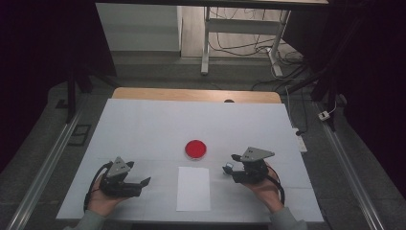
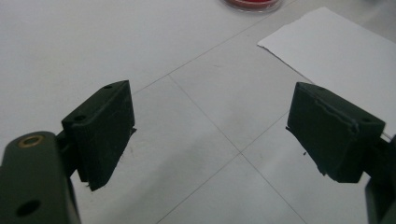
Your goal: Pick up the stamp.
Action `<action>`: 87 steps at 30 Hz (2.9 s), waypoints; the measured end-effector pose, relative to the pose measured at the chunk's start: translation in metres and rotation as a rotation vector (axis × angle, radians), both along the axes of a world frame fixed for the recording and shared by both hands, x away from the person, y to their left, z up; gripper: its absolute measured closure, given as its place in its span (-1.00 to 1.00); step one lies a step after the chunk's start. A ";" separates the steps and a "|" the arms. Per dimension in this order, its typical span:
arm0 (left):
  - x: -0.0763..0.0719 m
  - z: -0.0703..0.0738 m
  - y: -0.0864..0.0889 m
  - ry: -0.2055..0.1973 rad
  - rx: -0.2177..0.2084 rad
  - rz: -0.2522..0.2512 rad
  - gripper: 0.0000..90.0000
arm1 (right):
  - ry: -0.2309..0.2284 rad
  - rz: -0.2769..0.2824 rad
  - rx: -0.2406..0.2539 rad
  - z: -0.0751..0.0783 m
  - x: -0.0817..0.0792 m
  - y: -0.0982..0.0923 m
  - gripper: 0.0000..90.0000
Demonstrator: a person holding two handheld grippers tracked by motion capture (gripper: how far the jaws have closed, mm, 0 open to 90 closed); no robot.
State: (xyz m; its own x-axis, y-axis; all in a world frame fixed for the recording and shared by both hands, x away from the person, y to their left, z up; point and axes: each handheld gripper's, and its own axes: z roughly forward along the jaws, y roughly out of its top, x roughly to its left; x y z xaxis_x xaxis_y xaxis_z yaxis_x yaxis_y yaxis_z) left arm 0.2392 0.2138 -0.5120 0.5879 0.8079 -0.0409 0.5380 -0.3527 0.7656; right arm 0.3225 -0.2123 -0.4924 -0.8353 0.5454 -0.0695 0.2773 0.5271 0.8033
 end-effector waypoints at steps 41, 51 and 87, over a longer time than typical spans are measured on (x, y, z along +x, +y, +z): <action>0.000 -0.001 0.001 0.001 0.010 0.001 -0.65 | -0.019 0.048 -0.057 -0.006 -0.004 0.005 0.67; 0.001 -0.001 0.001 0.002 0.009 0.001 -0.65 | -0.033 0.038 -0.045 -0.004 -0.004 0.003 0.68; 0.001 -0.002 -0.003 -0.013 0.017 0.011 -0.65 | -0.065 -0.031 0.162 0.015 -0.007 -0.012 0.68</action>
State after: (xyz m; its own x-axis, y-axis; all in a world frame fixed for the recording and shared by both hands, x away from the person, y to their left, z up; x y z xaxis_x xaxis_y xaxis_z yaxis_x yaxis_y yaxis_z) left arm 0.2400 0.2112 -0.5139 0.5791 0.8151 -0.0191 0.5319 -0.3599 0.7665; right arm 0.3160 -0.2240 -0.4771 -0.8147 0.5791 -0.0314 0.2364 0.3810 0.8938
